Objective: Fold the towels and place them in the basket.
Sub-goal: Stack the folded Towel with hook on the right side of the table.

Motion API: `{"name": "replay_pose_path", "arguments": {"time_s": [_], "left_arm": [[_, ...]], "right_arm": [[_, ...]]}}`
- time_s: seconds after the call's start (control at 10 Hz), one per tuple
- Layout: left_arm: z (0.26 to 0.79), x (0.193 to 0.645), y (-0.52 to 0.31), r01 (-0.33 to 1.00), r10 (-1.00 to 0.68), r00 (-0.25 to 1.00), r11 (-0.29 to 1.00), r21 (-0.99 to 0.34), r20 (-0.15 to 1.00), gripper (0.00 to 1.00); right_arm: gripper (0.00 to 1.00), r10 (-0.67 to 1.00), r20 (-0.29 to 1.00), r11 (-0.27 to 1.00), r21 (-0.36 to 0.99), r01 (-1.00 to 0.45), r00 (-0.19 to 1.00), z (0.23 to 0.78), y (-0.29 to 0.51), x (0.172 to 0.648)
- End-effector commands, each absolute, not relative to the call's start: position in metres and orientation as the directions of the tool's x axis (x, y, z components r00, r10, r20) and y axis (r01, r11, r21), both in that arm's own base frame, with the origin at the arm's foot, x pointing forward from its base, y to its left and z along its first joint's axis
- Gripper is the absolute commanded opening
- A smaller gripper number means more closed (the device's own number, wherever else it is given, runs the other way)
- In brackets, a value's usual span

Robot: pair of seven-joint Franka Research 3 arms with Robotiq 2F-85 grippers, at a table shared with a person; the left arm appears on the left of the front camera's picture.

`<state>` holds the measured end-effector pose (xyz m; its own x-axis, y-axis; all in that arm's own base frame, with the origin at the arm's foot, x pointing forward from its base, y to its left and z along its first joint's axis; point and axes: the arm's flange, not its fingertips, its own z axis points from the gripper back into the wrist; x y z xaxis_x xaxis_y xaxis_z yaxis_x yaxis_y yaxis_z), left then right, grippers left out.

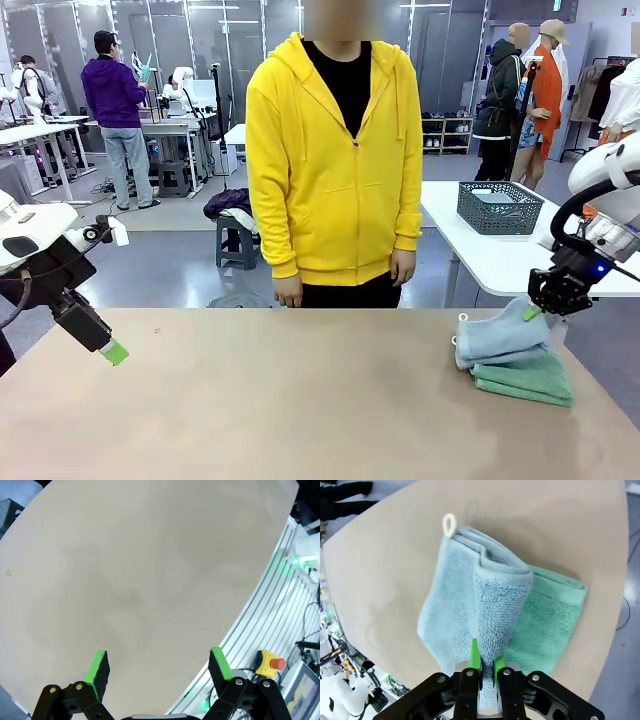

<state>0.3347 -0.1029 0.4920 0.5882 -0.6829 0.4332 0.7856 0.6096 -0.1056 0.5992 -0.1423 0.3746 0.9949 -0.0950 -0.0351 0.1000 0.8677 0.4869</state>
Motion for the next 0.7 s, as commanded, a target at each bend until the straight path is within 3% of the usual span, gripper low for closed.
{"name": "replay_pose_path", "arguments": {"time_s": [0.0, 0.3, 0.5, 0.6], "left_arm": [[0.491, 0.335, -0.104, 0.778, -0.68, 0.597, 0.621, -0.099, 0.425, 1.0], [0.491, 0.335, -0.104, 0.778, -0.68, 0.597, 0.621, -0.099, 0.425, 1.0], [0.491, 0.335, -0.104, 0.778, -0.68, 0.597, 0.621, -0.099, 0.425, 1.0], [0.491, 0.335, -0.104, 0.778, -0.68, 0.597, 0.621, -0.099, 0.425, 1.0]], "right_arm": [[0.49, -0.124, -0.057, 0.88, 0.455, 0.136, 0.991, 0.377, -0.139, 0.602], [1.0, -0.199, -0.031, 0.905, 0.379, 0.196, 0.979, 0.384, -0.135, 0.597], [1.0, -0.213, -0.003, 0.914, 0.353, 0.2, 0.977, 0.399, -0.132, 0.585], [0.87, -0.22, 0.008, 0.918, 0.341, 0.205, 0.975, 0.407, -0.131, 0.578]]}}
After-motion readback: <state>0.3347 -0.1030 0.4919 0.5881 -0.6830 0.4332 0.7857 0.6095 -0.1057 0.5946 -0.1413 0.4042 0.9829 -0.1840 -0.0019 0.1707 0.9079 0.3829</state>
